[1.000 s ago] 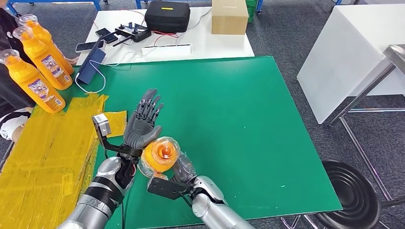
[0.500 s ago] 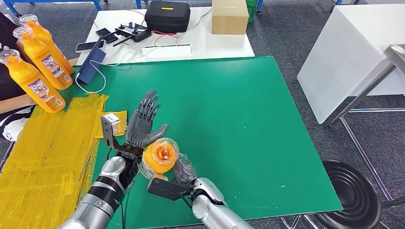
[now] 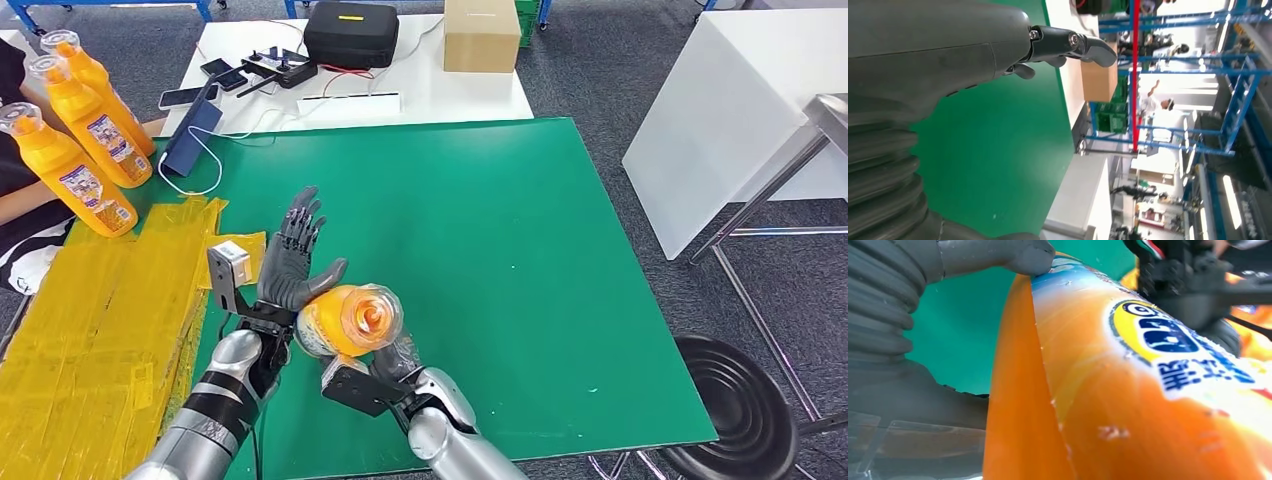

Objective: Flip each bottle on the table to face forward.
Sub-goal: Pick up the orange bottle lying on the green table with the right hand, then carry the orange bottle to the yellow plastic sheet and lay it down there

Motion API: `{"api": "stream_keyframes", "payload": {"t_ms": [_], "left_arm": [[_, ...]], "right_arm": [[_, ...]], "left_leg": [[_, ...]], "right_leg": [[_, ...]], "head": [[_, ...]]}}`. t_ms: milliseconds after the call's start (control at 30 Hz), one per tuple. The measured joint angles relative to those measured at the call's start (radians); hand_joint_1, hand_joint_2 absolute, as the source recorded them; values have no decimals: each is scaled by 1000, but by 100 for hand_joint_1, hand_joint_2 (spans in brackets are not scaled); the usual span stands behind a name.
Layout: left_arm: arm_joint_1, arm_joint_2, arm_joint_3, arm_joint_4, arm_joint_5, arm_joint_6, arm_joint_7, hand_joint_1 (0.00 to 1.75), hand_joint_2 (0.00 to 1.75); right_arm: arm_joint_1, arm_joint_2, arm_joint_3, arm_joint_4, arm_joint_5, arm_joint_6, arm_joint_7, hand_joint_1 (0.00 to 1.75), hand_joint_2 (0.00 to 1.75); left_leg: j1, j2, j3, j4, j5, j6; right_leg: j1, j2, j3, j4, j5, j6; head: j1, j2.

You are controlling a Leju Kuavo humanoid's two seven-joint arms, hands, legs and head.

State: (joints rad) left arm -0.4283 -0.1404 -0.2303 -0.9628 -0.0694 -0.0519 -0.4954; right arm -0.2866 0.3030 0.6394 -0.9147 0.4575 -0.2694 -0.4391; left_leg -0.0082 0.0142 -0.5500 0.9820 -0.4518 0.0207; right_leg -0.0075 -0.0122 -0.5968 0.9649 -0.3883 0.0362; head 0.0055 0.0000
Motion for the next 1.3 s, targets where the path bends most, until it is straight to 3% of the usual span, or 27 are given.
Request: {"api": "stream_keyframes", "payload": {"t_ms": [333, 667, 1300], "left_arm": [[5, -4, 41, 0, 6, 3, -6, 0, 175], [5, -6, 79, 16, 22, 6, -4, 0, 175], [42, -5, 119, 39, 21, 19, -3, 0, 175]], "right_arm": [[43, -36, -1, -160, -9, -3, 0, 175, 175], [47, -41, -2, -201, -11, -19, -9, 175, 175], [1, -74, -33, -213, 31, -65, 63, 175, 175]], "left_leg": [[0, 0, 0, 0, 0, 0], [0, 0, 0, 0, 0, 0], [0, 0, 0, 0, 0, 0]], "right_leg": [[0, 0, 0, 0, 0, 0], [0, 0, 0, 0, 0, 0], [0, 0, 0, 0, 0, 0]], "head": [[0, 0], [0, 0], [0, 0]]}}
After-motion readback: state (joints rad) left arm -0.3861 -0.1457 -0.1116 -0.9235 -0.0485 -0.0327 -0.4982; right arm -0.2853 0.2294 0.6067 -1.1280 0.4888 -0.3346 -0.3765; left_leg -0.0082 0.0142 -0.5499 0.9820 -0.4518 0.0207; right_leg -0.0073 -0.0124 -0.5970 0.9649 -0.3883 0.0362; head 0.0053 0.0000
